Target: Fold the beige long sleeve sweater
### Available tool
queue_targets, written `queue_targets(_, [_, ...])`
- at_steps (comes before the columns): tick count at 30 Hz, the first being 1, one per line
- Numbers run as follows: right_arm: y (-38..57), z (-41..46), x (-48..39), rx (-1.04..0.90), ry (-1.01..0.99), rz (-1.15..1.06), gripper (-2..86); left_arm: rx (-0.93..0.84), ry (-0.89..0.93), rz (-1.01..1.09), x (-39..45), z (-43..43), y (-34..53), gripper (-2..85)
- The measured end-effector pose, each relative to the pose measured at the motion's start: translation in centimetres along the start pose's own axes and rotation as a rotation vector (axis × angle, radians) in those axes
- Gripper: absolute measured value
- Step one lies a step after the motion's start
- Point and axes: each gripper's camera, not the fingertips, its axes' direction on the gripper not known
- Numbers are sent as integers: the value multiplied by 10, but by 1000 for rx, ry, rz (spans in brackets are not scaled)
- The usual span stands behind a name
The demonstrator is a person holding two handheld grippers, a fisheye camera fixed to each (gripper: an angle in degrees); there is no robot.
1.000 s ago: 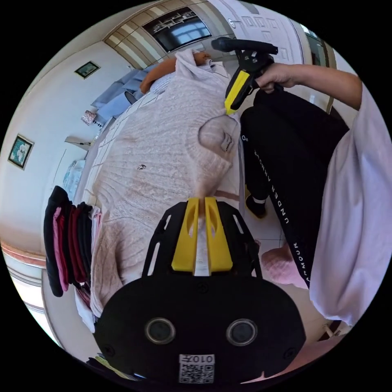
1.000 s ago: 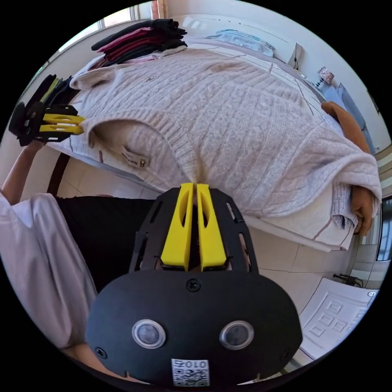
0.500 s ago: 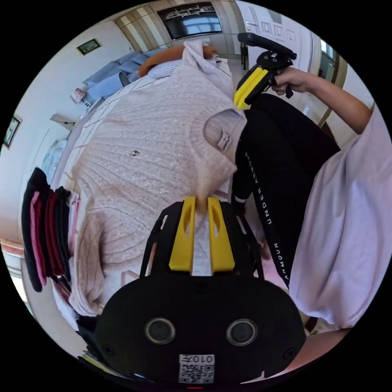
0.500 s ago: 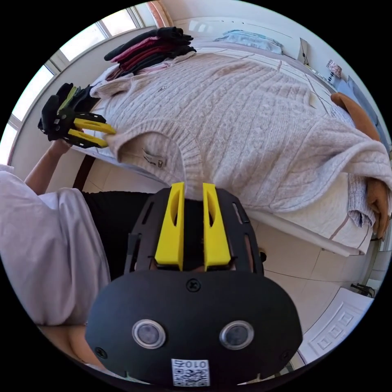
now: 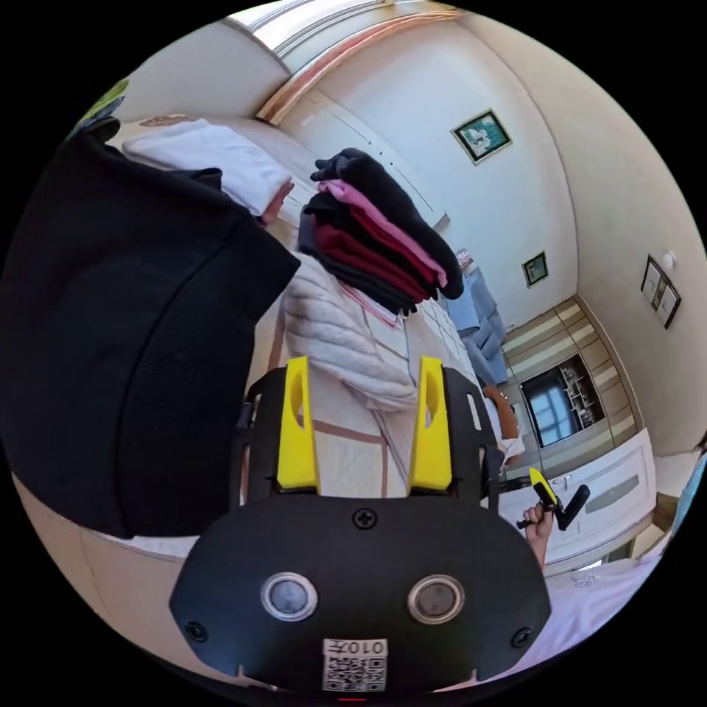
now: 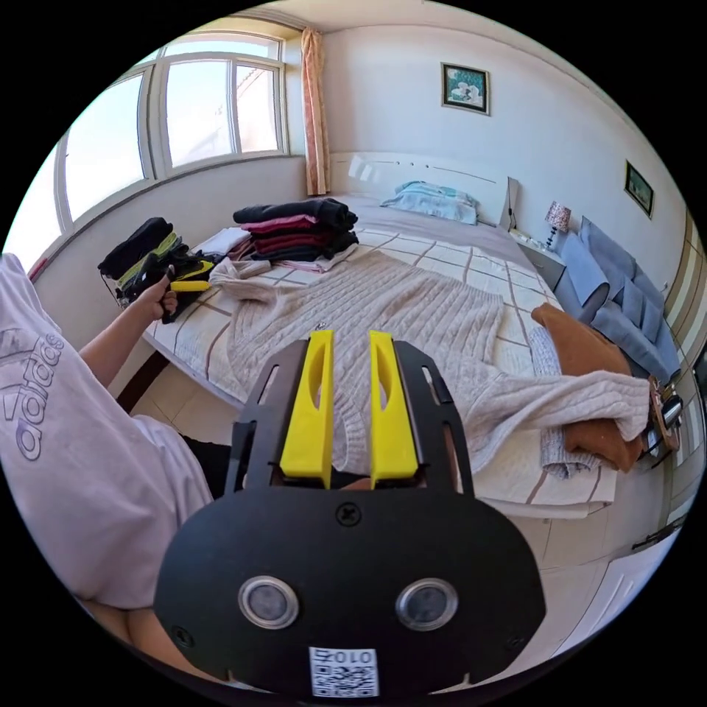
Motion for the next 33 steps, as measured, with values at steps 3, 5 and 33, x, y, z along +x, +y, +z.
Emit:
queue_targets(3, [10, -5, -13, 14, 26, -19, 75, 12, 64, -99, -14, 17, -9, 104])
queue_targets(5, [25, -7, -17, 7, 45, 1, 70, 100, 91, -119, -15, 12, -5, 68])
queue_targets(33, [69, 23, -26, -127, -74, 76, 60, -125, -653, 531, 172, -28, -84, 106])
